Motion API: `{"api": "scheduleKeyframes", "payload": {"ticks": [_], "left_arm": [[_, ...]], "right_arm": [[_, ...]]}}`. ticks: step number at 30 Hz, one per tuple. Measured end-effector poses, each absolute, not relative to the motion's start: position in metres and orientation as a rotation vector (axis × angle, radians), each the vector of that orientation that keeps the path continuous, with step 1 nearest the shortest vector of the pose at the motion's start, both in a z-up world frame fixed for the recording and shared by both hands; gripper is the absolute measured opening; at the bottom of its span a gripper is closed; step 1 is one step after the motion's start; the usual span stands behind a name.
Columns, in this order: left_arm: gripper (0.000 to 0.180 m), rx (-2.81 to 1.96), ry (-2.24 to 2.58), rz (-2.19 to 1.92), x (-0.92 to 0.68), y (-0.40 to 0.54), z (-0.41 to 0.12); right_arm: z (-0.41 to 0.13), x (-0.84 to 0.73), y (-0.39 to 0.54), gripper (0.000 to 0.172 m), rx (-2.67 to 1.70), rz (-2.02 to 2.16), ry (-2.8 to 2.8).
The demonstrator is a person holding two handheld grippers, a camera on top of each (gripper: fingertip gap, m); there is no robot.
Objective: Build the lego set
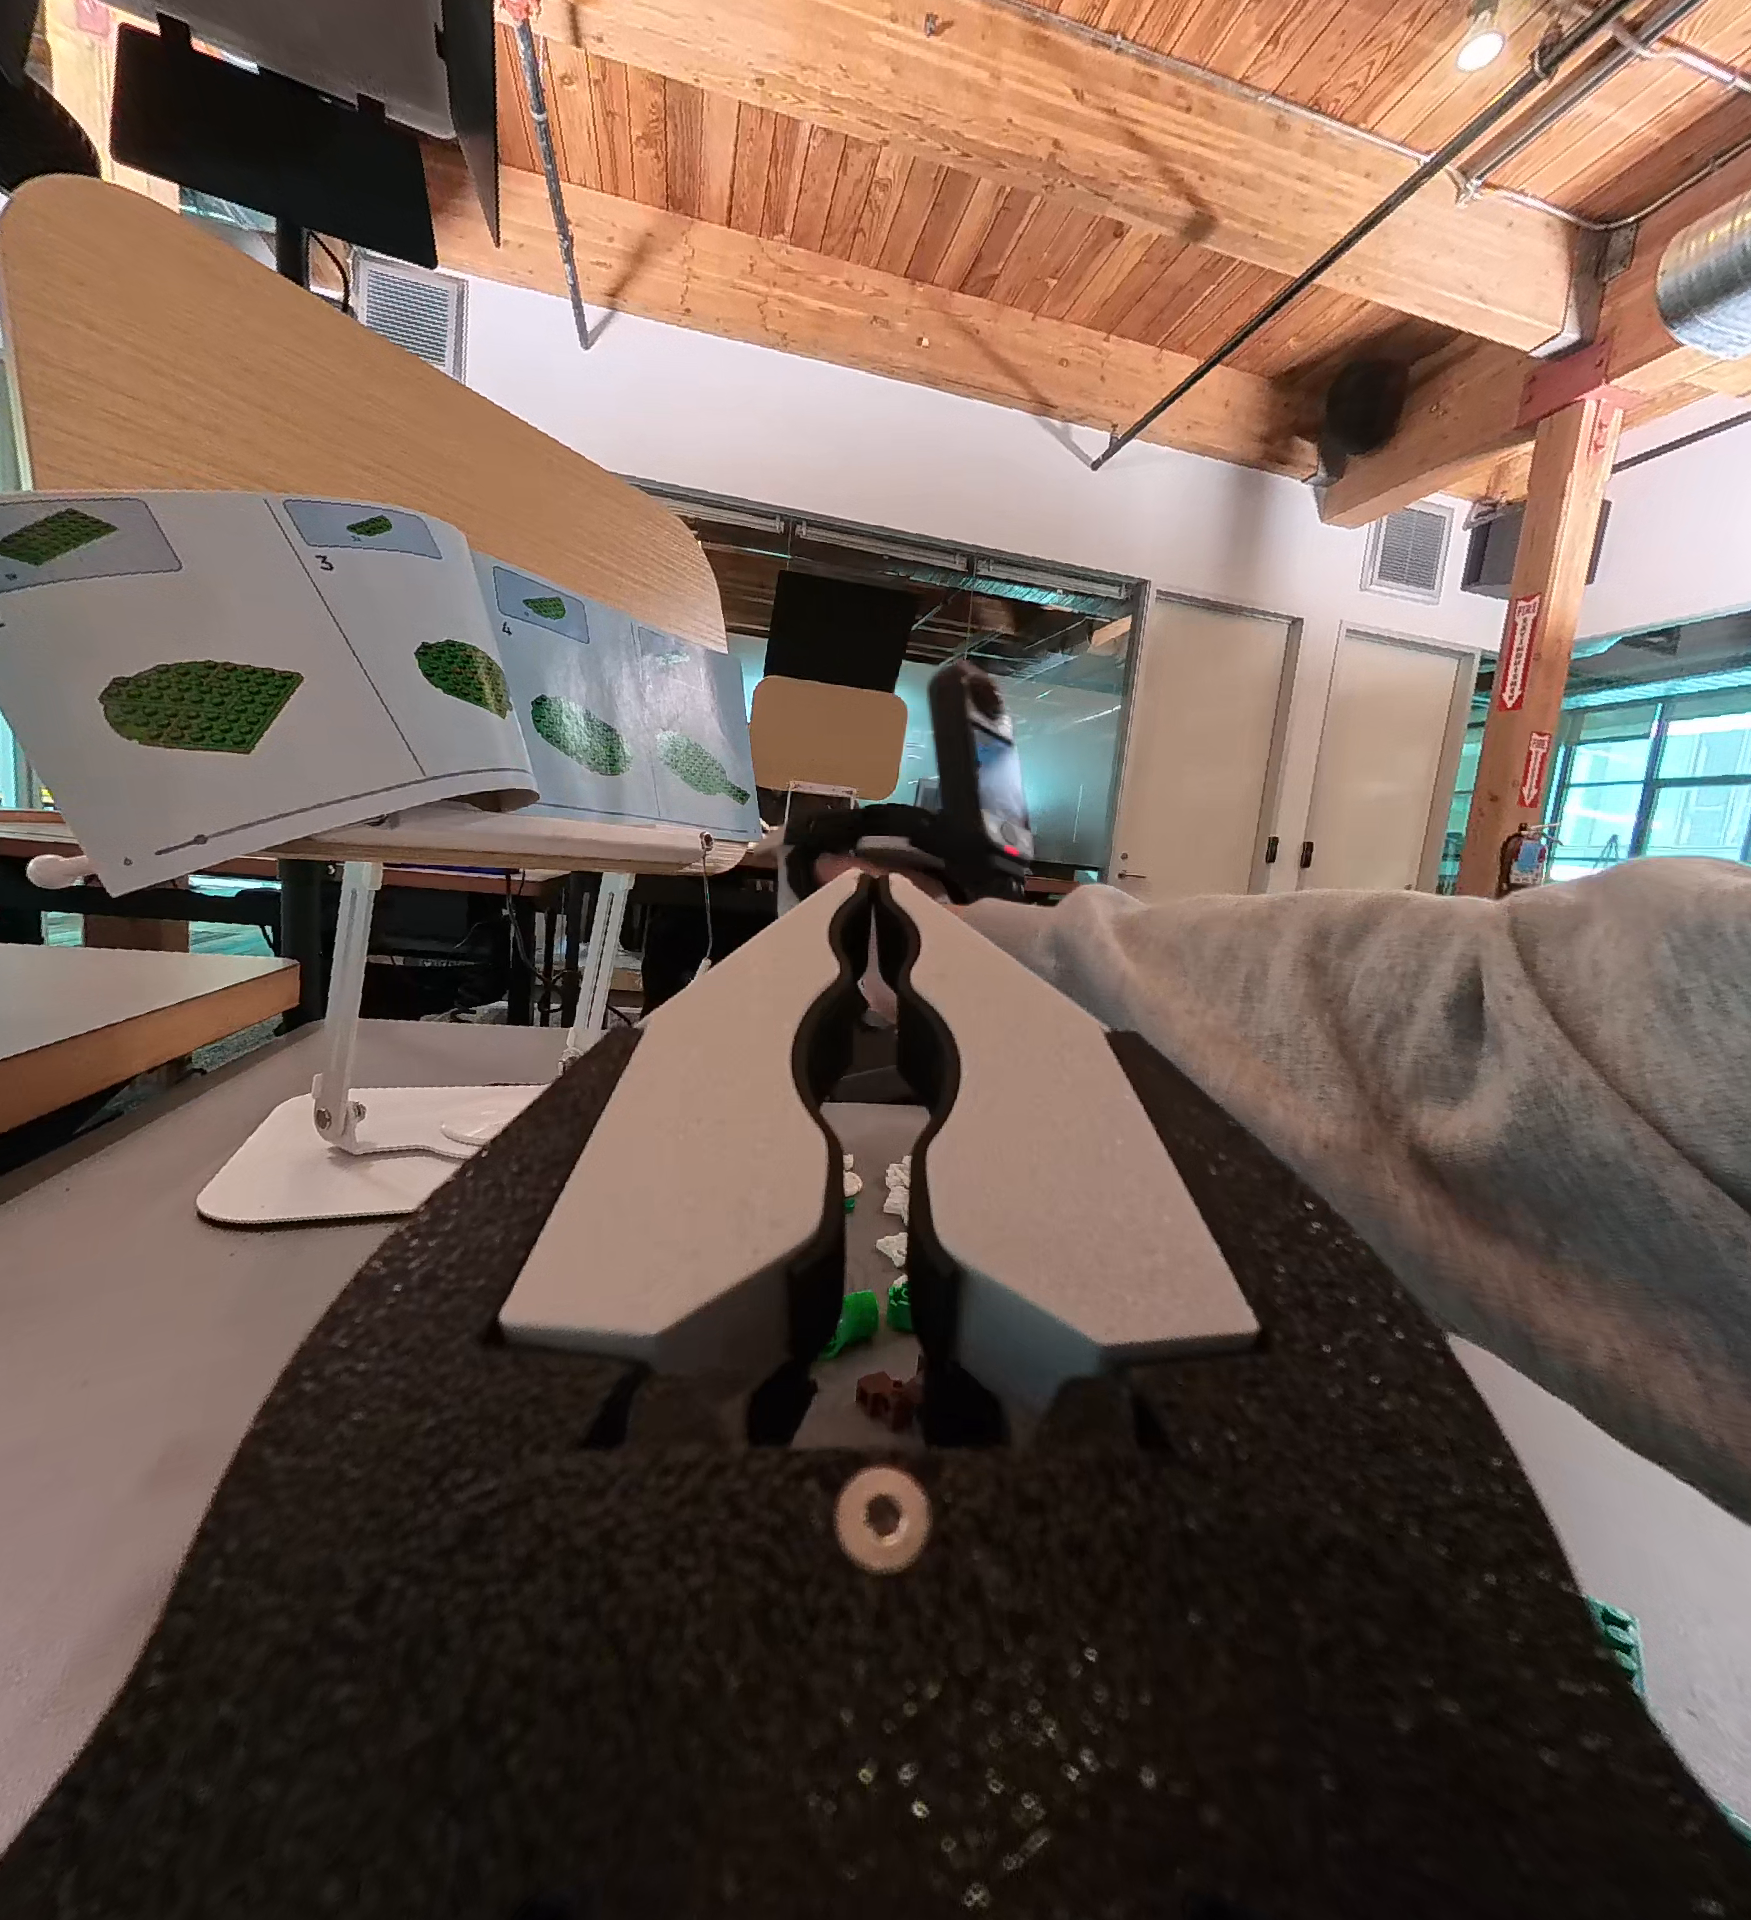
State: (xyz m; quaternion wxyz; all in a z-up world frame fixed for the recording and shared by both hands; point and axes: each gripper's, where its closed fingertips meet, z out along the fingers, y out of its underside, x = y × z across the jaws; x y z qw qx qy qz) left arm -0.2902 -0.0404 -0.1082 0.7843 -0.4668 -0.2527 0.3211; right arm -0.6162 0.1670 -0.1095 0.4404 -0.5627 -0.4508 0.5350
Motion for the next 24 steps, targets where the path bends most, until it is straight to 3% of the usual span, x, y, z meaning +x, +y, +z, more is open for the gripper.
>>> {"api": "scheduleKeyframes", "payload": {"ticks": [7, 14, 18, 24], "left_arm": [[0.0, -1.01, -0.544, 0.691, -0.29, -0.04, -0.109], [0.0, -1.018, -0.53, 0.687, -0.289, -0.038, -0.109], [0.0, -1.022, -0.515, 0.687, -0.287, -0.036, -0.109], [0.0, -1.025, -0.508, 0.685, -0.286, -0.035, -0.108]], "right_arm": [[-0.087, -0.617, 0.147, 0.057, -1.192, 1.65, -1.185], [-0.081, -0.622, 0.138, 0.056, -1.083, 1.698, -1.17], [-0.064, -0.617, 0.144, 0.058, -1.093, 1.94, -0.982], [-0.074, -0.624, 0.145, 0.069, -1.157, 1.98, -1.003]]}}
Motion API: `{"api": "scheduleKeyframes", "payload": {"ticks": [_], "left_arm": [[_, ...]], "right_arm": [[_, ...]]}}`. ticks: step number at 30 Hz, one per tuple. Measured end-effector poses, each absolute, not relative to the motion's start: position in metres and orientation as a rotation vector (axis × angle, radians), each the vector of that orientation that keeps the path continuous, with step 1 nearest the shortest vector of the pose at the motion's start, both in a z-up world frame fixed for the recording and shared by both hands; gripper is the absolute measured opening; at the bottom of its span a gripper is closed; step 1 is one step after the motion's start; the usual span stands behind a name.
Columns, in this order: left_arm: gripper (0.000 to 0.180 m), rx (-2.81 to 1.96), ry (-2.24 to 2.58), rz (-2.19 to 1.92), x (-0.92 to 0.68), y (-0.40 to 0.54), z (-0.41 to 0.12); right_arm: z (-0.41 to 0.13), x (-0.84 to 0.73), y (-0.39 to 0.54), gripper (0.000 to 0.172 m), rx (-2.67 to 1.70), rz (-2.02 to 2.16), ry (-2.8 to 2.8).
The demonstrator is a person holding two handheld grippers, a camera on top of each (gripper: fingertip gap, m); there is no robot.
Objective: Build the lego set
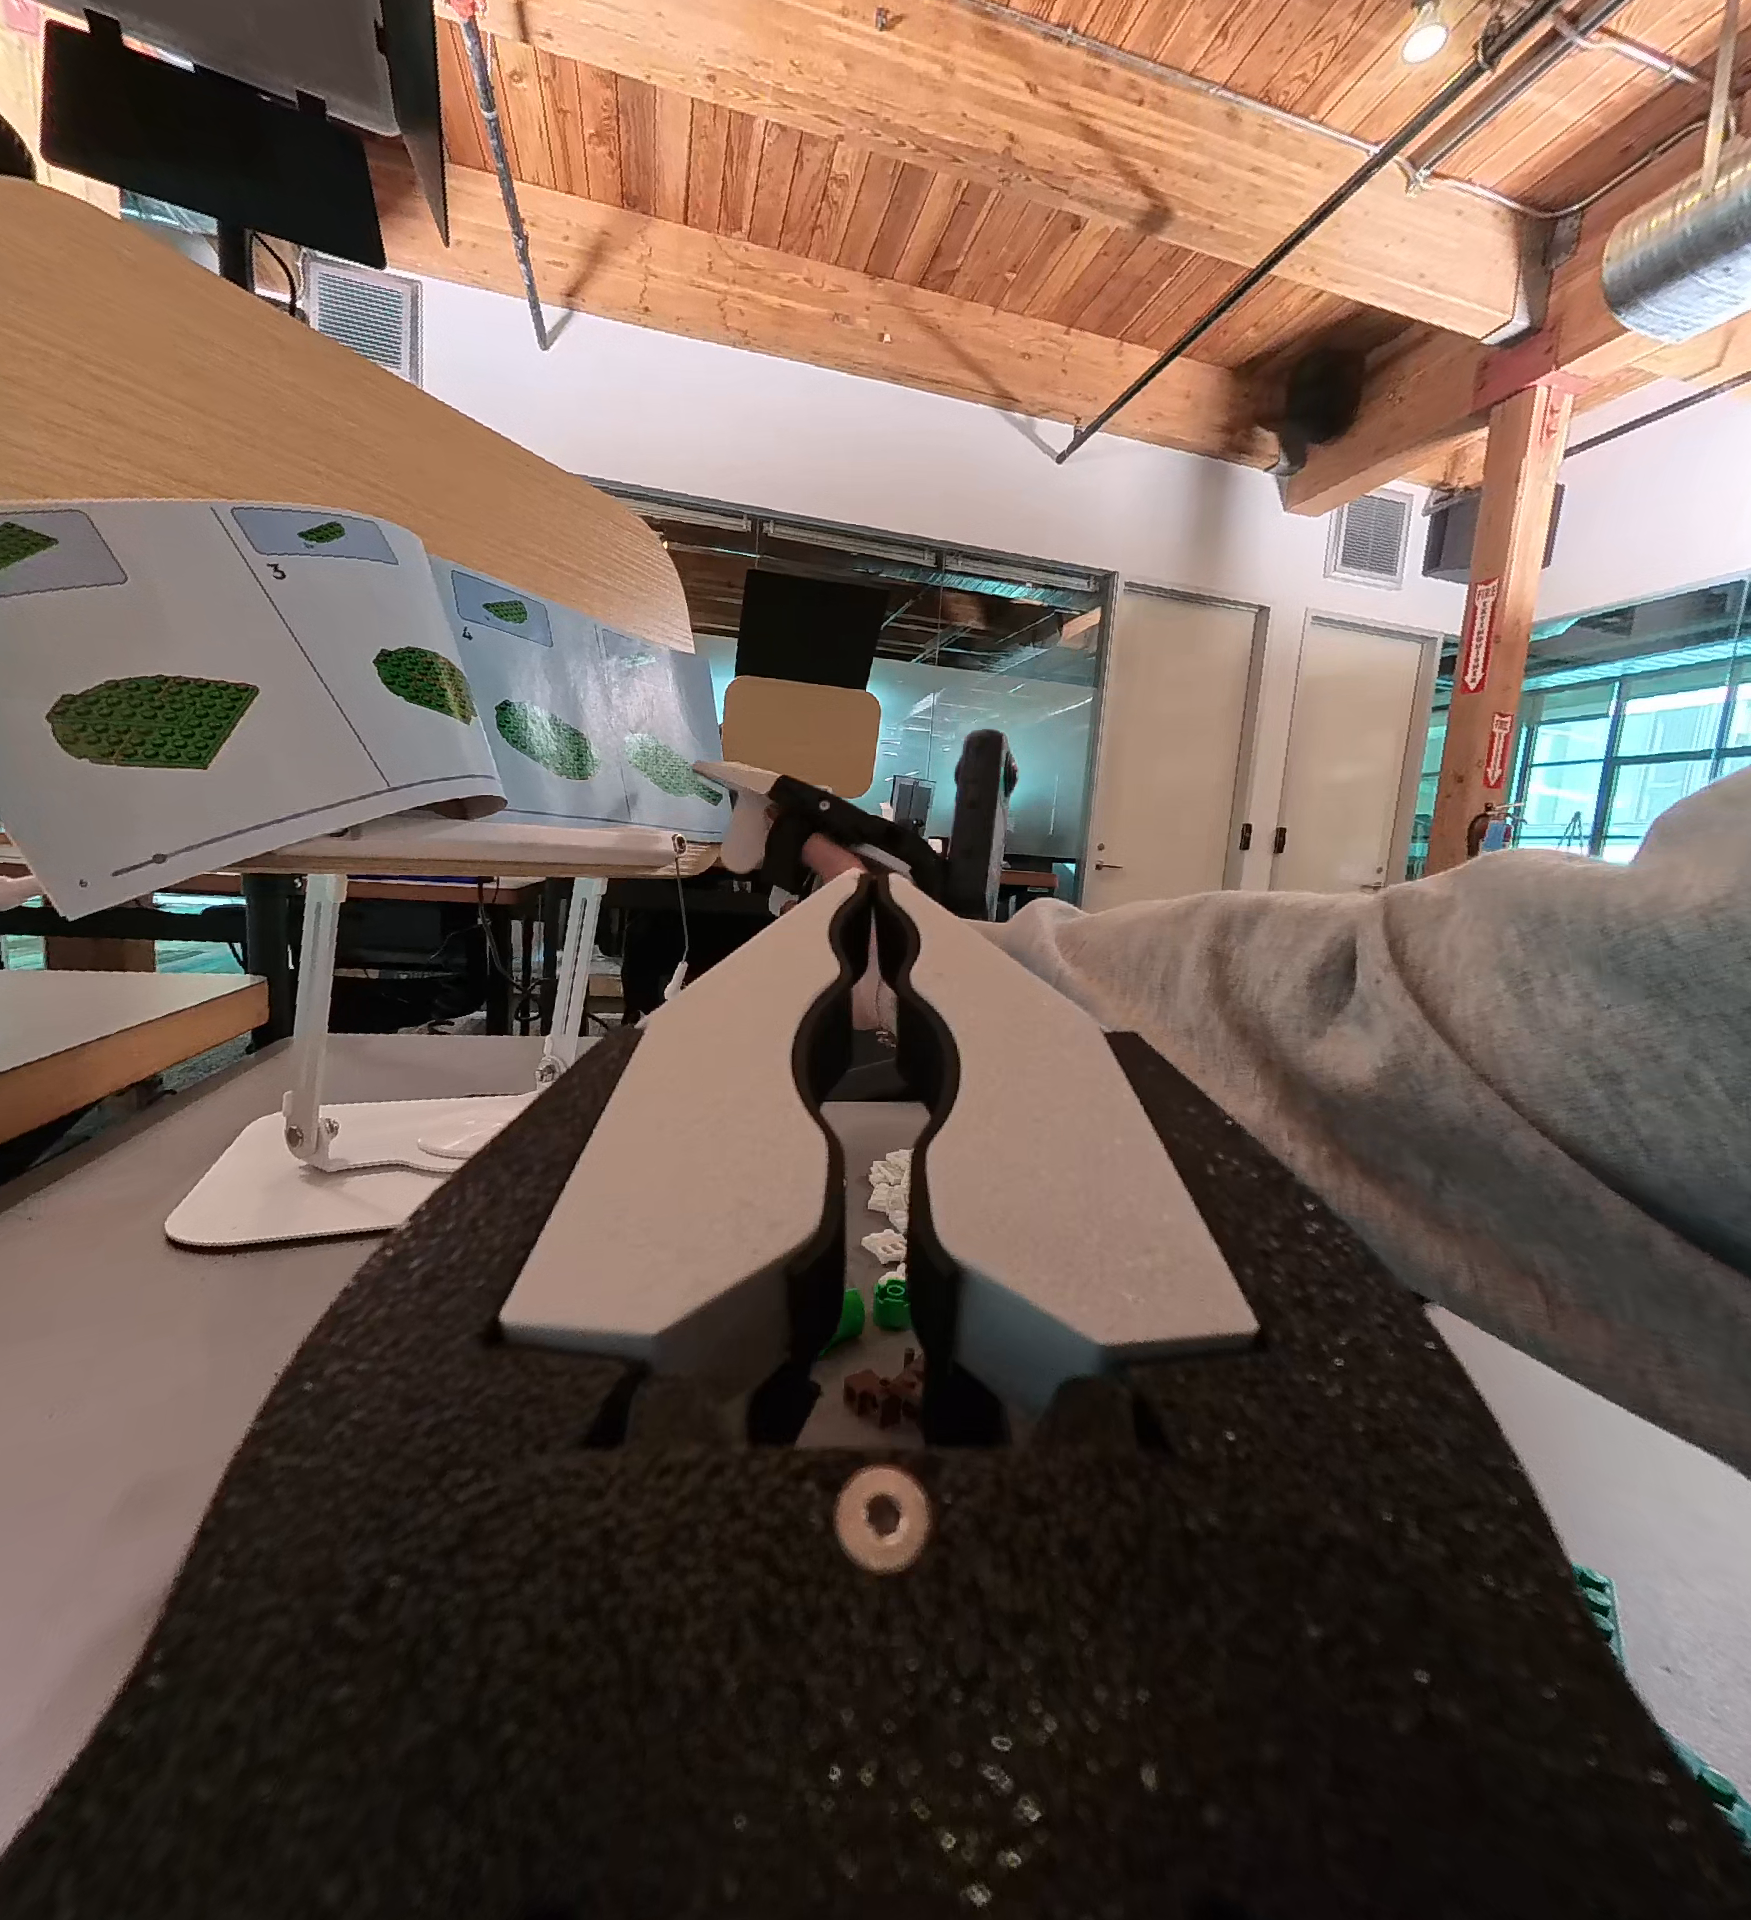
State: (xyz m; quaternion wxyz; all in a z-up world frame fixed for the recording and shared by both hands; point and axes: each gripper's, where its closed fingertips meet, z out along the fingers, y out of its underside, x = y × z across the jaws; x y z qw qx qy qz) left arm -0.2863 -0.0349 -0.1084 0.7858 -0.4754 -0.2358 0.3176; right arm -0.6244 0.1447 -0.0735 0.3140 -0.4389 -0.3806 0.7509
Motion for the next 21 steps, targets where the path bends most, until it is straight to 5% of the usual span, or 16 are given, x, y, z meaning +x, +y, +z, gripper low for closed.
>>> {"api": "scheduleKeyframes", "payload": {"ticks": [21], "left_arm": [[0.0, -1.035, -0.489, 0.68, -0.284, -0.032, -0.108]], "right_arm": [[-0.092, -0.613, 0.138, 0.039, -0.996, 1.459, -1.185]]}}
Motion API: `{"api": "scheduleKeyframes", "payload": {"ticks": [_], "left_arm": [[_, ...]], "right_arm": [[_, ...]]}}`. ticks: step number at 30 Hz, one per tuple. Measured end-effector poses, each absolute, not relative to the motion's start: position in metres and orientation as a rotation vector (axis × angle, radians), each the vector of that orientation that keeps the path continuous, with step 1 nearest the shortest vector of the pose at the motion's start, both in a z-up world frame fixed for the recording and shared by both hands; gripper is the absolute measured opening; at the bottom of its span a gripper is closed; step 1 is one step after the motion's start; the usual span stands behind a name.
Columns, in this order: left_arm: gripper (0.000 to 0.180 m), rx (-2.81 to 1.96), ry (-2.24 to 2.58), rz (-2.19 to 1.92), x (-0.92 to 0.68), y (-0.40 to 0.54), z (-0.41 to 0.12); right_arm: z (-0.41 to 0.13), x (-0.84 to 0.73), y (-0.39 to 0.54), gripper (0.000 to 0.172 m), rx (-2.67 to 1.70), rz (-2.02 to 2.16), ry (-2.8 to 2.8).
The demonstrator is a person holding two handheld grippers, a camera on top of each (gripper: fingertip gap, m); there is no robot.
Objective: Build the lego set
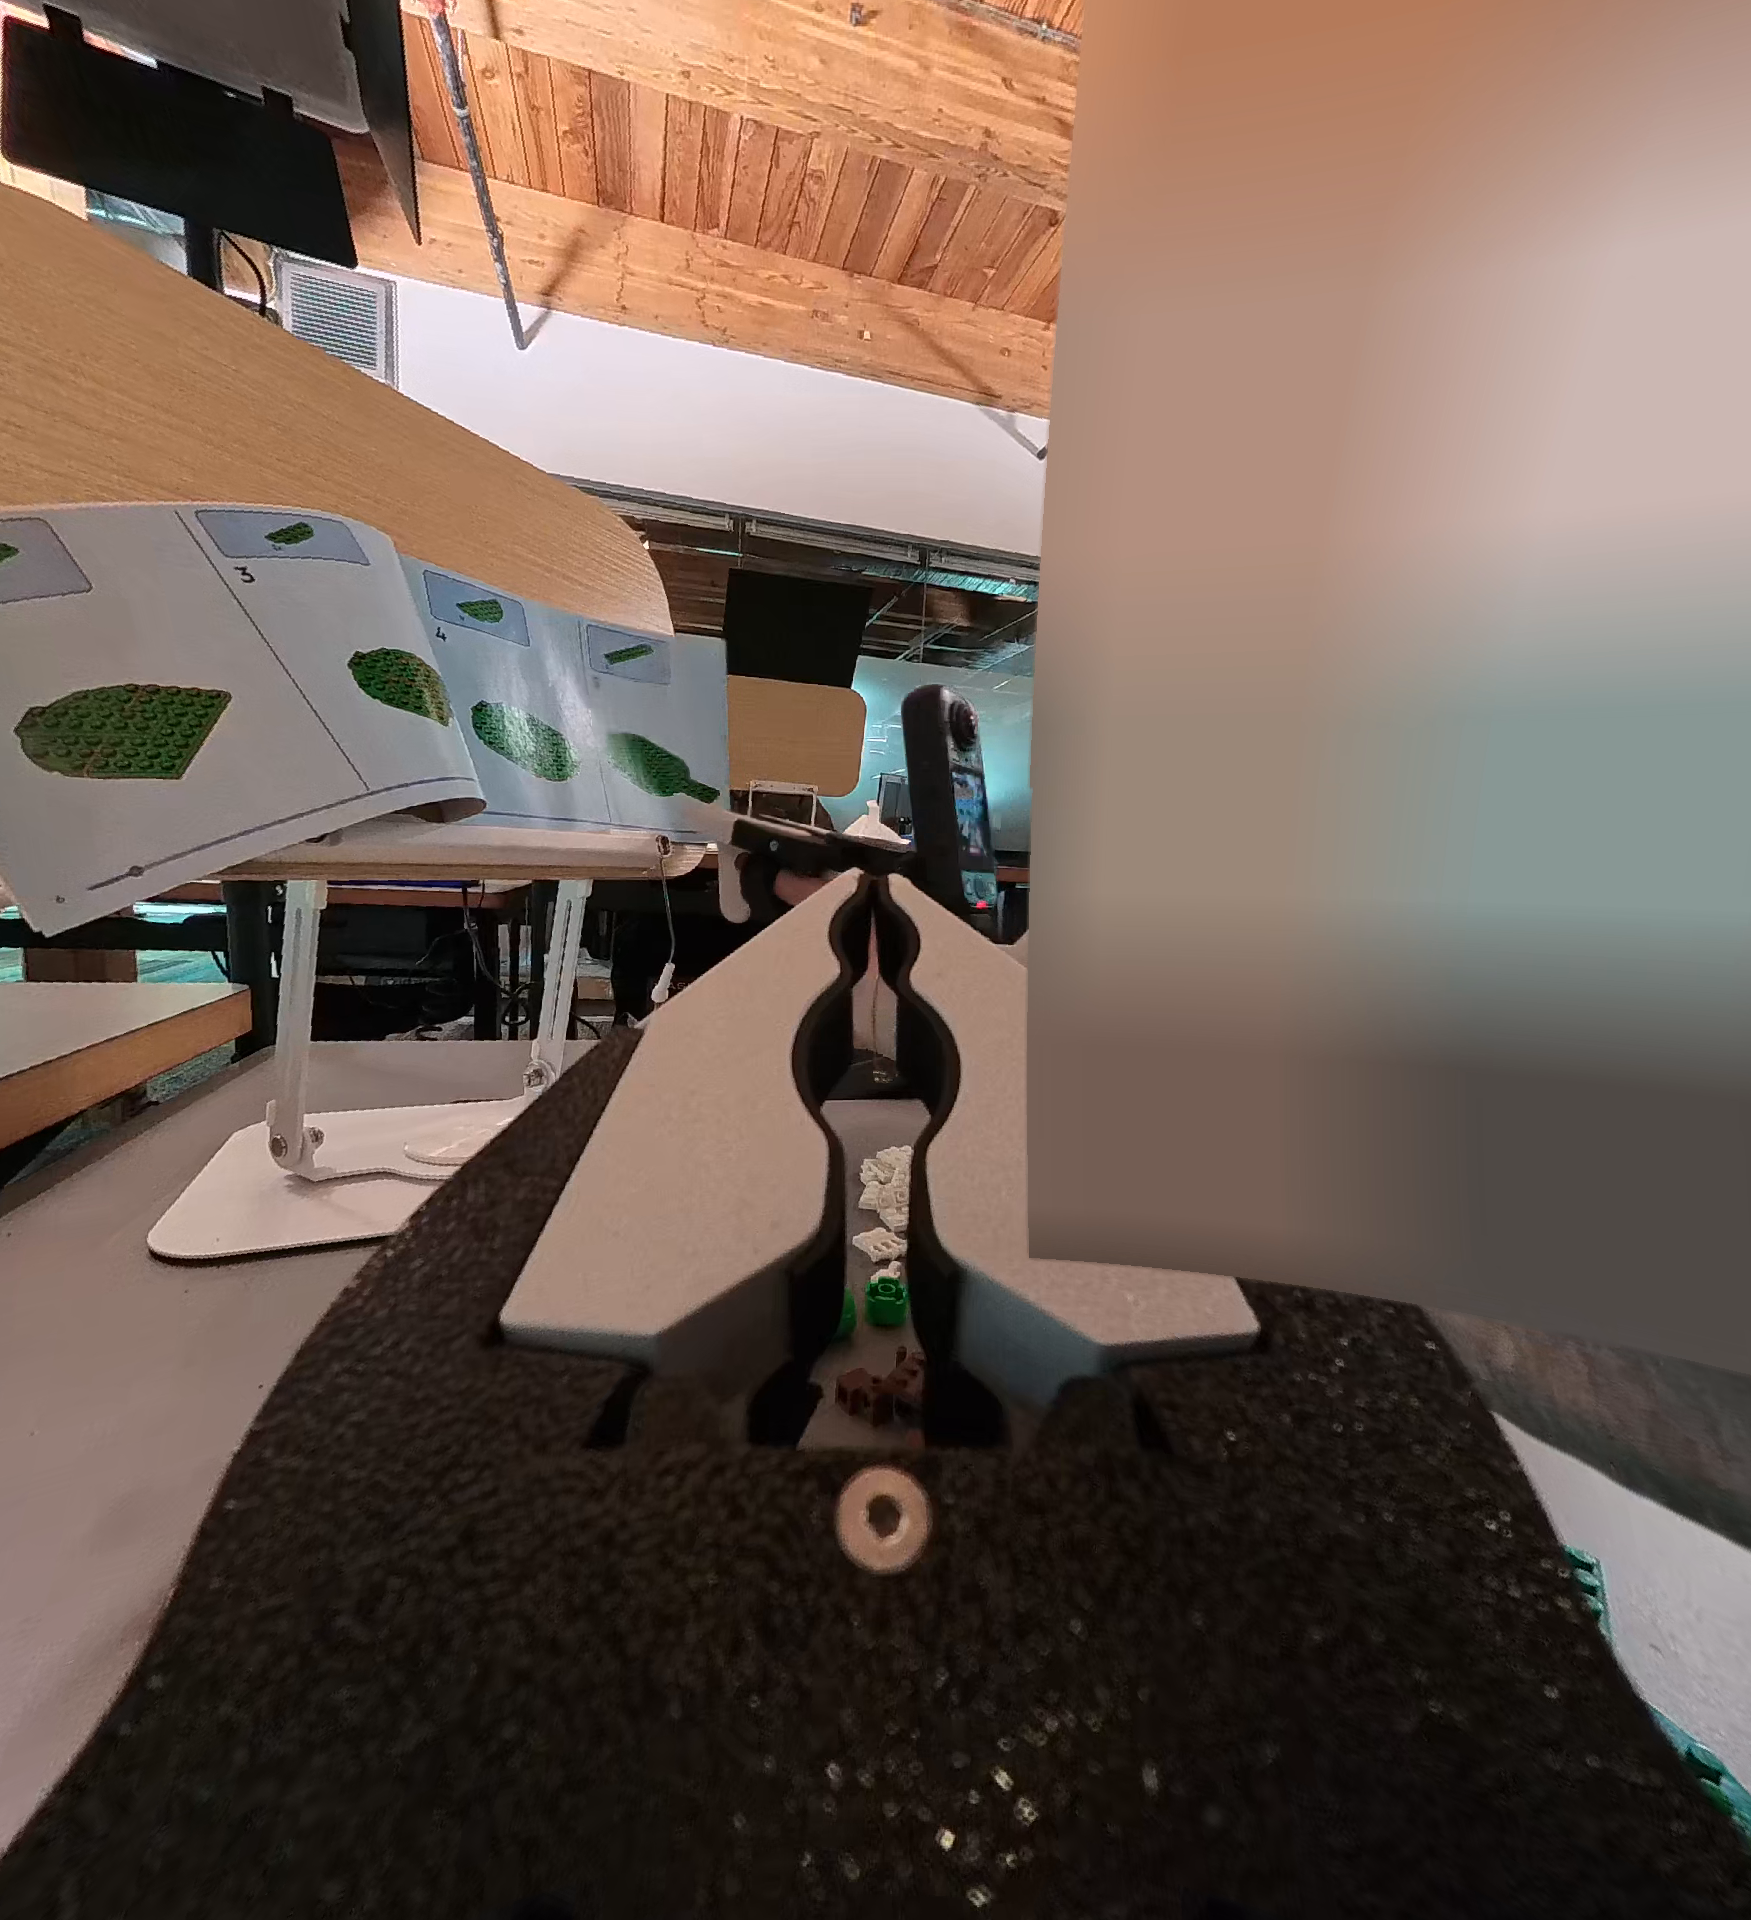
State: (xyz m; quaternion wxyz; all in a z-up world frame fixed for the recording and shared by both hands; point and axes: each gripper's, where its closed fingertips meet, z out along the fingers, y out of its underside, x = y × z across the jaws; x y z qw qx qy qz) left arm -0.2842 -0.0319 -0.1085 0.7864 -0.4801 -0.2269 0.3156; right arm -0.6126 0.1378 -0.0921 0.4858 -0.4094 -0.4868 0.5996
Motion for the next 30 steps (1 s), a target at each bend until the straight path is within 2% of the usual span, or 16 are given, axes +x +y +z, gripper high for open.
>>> {"api": "scheduleKeyframes", "payload": {"ticks": [3, 10, 17, 30], "left_arm": [[0.0, -1.037, -0.488, 0.677, -0.284, -0.031, -0.109], [0.0, -1.042, -0.49, 0.663, -0.285, -0.03, -0.11], [0.0, -1.044, -0.488, 0.658, -0.284, -0.029, -0.11], [0.0, -1.048, -0.484, 0.654, -0.284, -0.028, -0.11]], "right_arm": [[-0.1, -0.618, 0.144, 0.031, -1.056, 1.359, -1.183], [-0.096, -0.62, 0.14, 0.027, -1.054, 1.382, -1.186], [-0.093, -0.63, 0.147, 0.042, -1.113, 1.392, -1.169], [-0.09, -0.63, 0.143, 0.039, -1.09, 1.515, -1.193]]}}
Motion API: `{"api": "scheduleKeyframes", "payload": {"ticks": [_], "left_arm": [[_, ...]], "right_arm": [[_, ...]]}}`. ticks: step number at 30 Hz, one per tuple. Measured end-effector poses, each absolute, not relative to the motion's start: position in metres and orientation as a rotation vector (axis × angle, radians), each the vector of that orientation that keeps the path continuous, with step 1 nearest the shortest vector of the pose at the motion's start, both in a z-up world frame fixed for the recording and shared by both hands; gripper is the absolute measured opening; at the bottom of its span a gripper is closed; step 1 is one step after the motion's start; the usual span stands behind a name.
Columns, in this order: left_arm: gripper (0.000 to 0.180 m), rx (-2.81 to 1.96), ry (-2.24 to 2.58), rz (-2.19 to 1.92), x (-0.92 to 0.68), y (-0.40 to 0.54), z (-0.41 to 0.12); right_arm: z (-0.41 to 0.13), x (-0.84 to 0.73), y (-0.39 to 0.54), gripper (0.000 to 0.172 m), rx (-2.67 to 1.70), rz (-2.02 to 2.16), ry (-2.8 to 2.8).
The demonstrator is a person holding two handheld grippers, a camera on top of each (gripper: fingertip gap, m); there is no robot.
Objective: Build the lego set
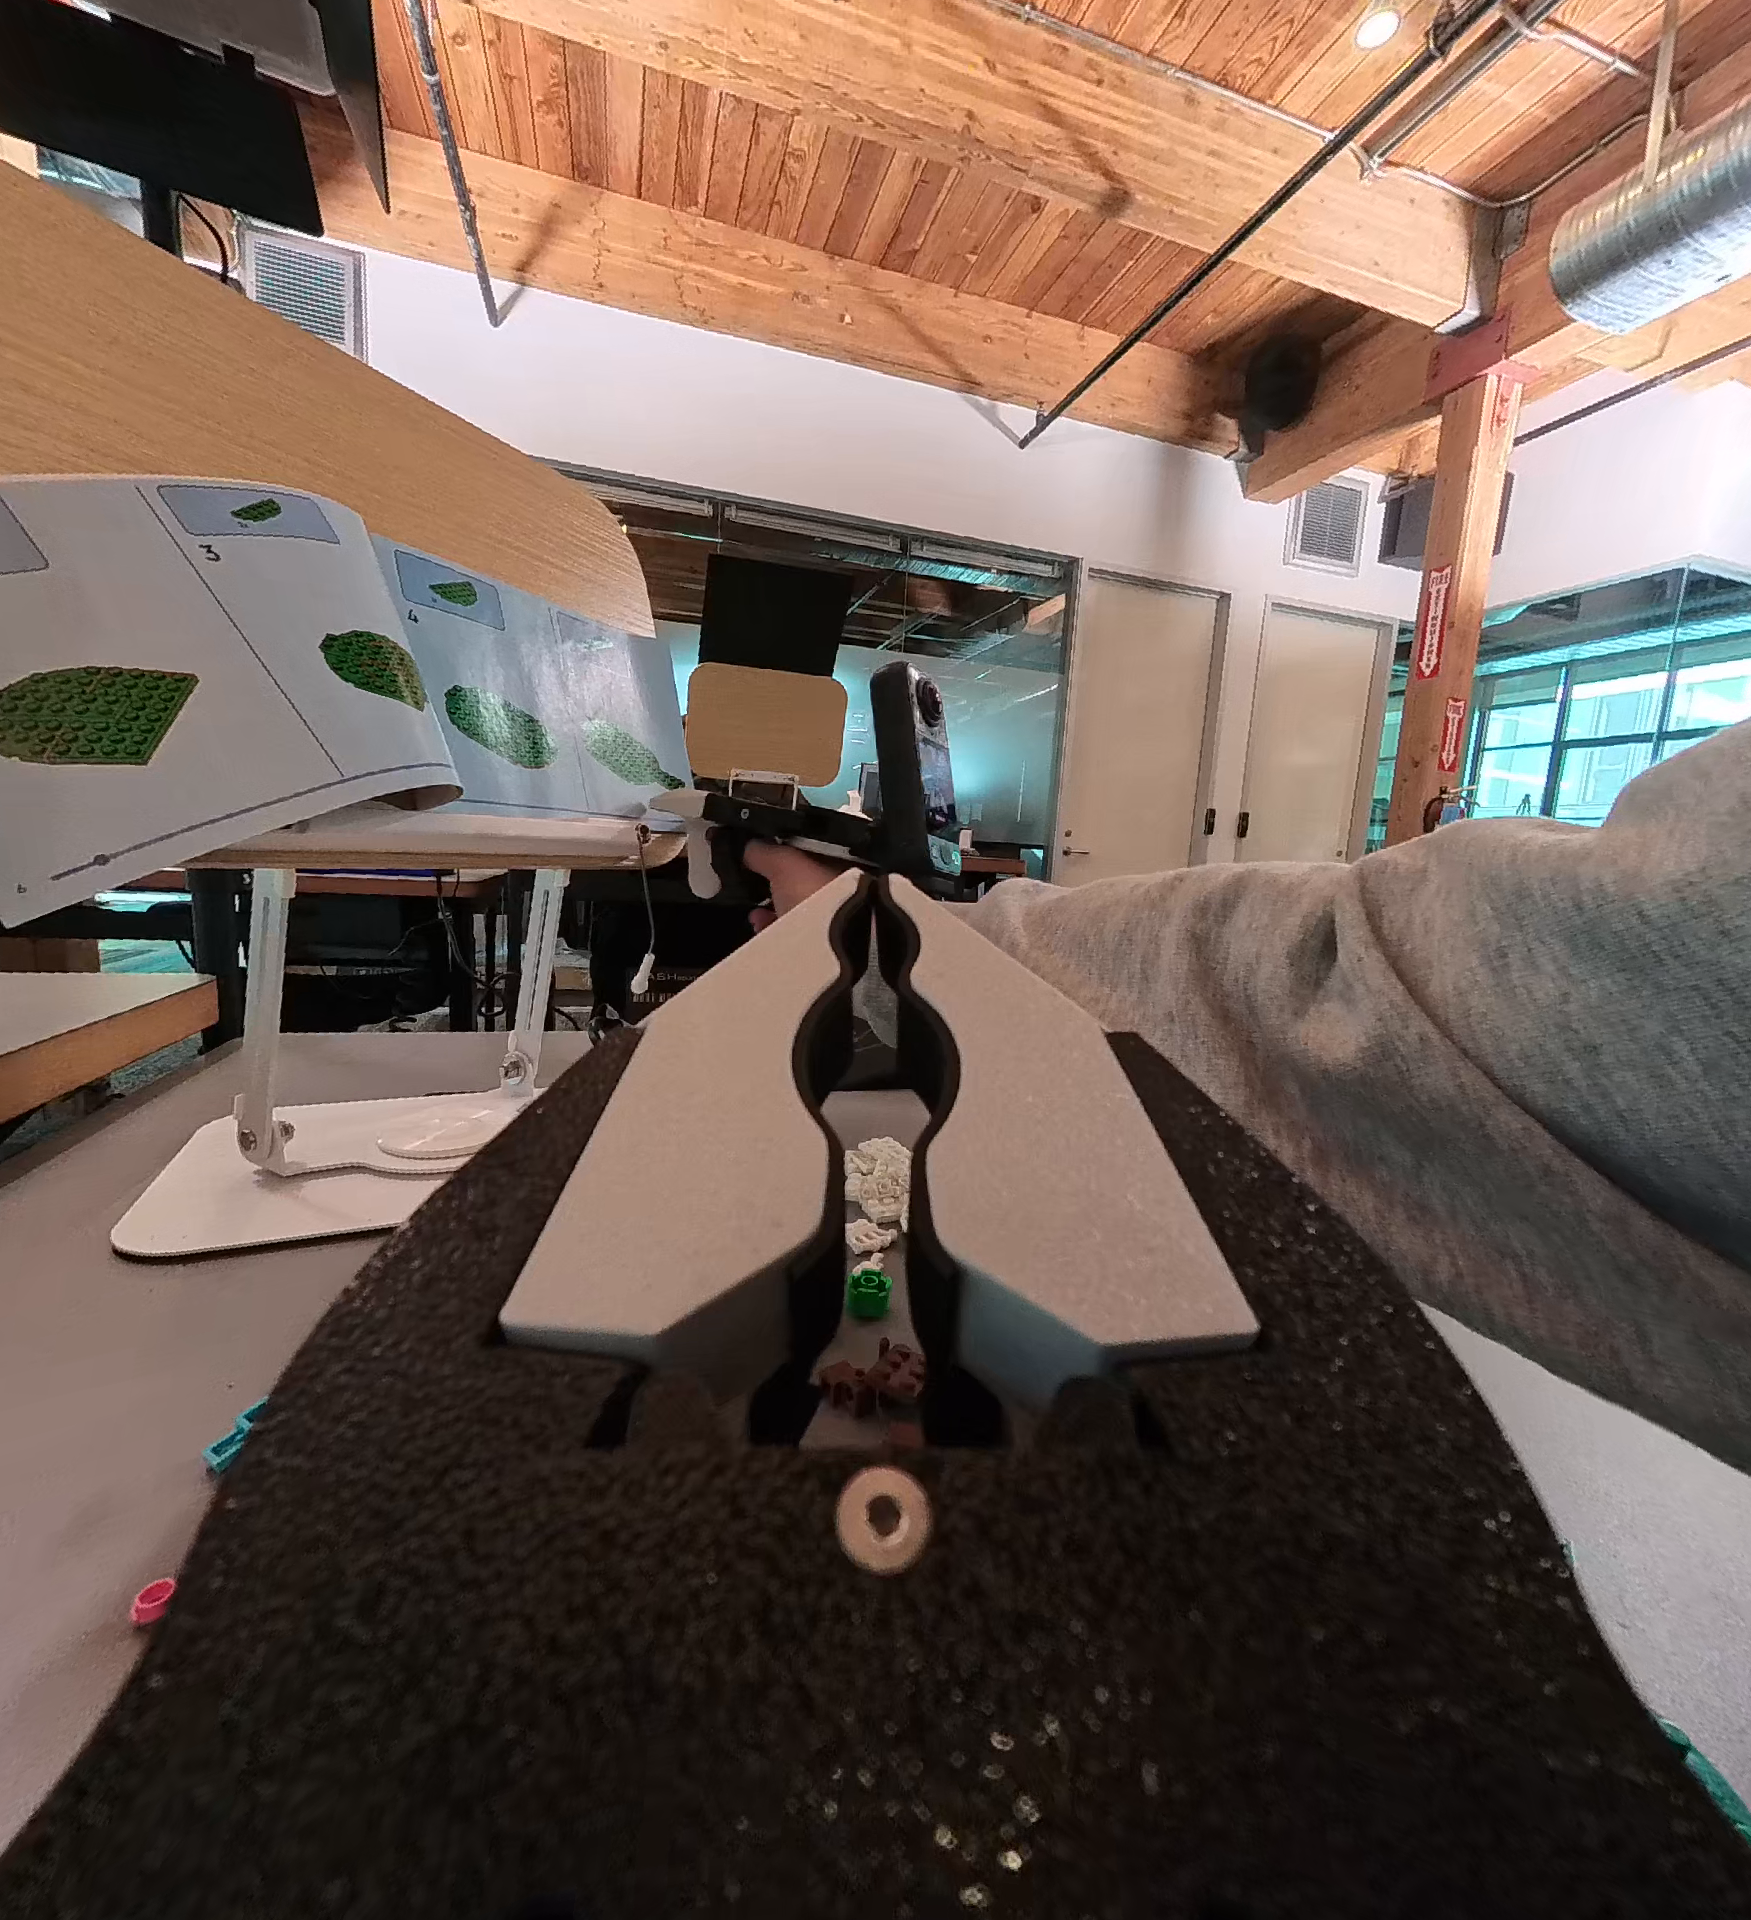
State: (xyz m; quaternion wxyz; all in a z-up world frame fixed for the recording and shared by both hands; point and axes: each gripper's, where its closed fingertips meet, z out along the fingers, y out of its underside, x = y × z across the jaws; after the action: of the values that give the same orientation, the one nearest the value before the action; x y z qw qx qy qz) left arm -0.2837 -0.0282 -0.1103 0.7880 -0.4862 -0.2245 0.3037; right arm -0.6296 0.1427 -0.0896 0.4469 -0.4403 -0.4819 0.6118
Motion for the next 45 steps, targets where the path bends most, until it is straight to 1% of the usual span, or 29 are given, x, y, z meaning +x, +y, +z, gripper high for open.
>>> {"api": "scheduleKeyframes", "payload": {"ticks": [3, 11, 19, 29, 33, 39, 45], "left_arm": [[0.0, -1.048, -0.484, 0.654, -0.284, -0.028, -0.11], [0.0, -1.048, -0.482, 0.654, -0.283, -0.028, -0.11], [0.0, -1.044, -0.487, 0.655, -0.284, -0.029, -0.11], [0.0, -1.045, -0.488, 0.657, -0.284, -0.029, -0.11], [0.0, -1.047, -0.487, 0.658, -0.284, -0.029, -0.11], [0.0, -1.044, -0.488, 0.653, -0.284, -0.029, -0.11], [0.0, -1.042, -0.488, 0.654, -0.284, -0.029, -0.11]], "right_arm": [[-0.089, -0.626, 0.145, 0.033, -1.073, 1.468, -1.177], [-0.089, -0.616, 0.153, 0.0, -1.047, 1.346, -1.148], [-0.08, -0.588, 0.126, 0.0, -0.886, 1.307, -1.218], [-0.072, -0.552, 0.054, 0.0, -0.559, 1.255, -1.386], [-0.073, -0.551, 0.051, 0.0, -0.598, 1.191, -1.364], [-0.076, -0.543, 0.036, 0.0, -0.552, 1.21, -1.377], [-0.062, -0.515, -0.016, 0.0, -0.373, 1.316, -1.413]]}}
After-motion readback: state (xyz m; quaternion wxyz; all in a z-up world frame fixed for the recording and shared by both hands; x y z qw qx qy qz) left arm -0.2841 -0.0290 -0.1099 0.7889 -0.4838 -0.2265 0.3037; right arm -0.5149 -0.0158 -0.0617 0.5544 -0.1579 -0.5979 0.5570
